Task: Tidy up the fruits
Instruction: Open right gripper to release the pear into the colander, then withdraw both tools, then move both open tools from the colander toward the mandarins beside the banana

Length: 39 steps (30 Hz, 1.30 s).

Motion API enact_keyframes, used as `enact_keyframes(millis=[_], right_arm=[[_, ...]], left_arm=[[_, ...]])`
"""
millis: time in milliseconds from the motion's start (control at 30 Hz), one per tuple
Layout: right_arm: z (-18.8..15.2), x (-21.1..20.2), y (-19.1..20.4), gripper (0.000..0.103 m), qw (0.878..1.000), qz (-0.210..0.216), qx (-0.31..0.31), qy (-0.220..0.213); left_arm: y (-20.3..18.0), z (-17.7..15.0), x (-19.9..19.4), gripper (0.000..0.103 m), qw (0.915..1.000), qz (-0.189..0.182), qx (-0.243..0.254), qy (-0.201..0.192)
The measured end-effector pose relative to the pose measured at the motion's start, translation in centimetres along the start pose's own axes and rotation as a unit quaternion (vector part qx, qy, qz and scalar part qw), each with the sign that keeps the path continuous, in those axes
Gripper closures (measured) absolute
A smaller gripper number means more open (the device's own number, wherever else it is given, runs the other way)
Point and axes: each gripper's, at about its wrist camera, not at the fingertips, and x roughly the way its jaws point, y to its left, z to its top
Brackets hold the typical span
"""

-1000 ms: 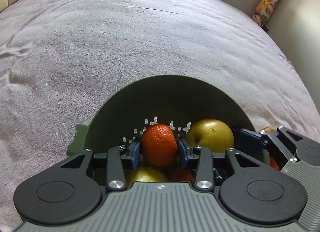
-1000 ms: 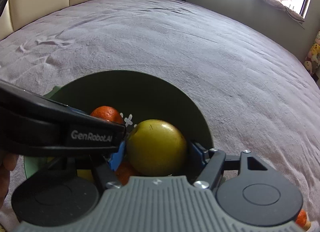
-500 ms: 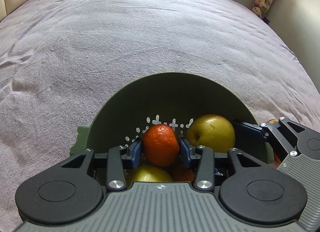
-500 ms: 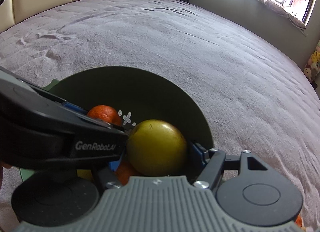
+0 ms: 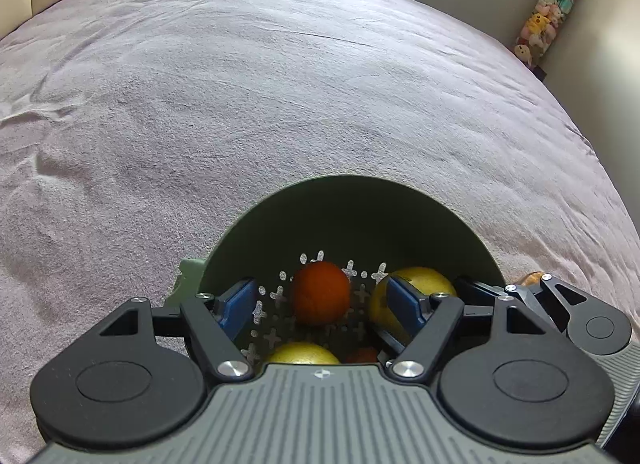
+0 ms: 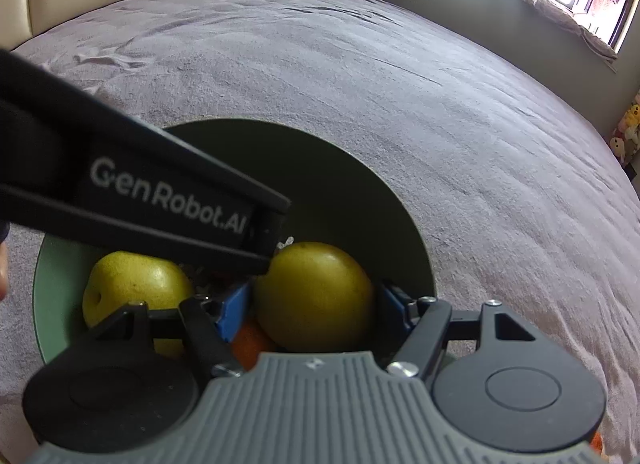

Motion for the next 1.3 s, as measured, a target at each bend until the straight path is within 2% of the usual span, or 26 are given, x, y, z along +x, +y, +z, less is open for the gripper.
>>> enact_keyframes(millis=[433,733,767,867,1300], right_arm=[[0.1,-1.2,-0.5,0.037,1.0,-0.006,0.013,-0.011],[-0.3,-4.1,-1.2,0.031,0.999,-0.02,0.027,-0.032],[-0.5,-4.4,-1.3,0.031,0.999,-0.023,0.028,-0.032],[-1.1,-5.5,-1.8,0.021,0.998,-0.037,0.034,-0.034],[-3.6,-9.7,-5.5,0.021,0.993,-0.075,0.095,-0.019]], left_arm=[[-0.2,0.2,-1.0,0.016,0.9999,-0.004,0.0,-0.01],[-1.5,0.3,-2.9,0.016,0.9994,-0.012,0.011,-0.031],[-1.7,0.2,-3.0,0.016,0.9993,-0.013,0.013,-0.033],[-2.4,0.1,-3.6,0.016,0.9989,-0.018,0.021,-0.038],[-6.9,-1.3,-5.9,0.016,0.9938,-0.052,0.076,-0.062]])
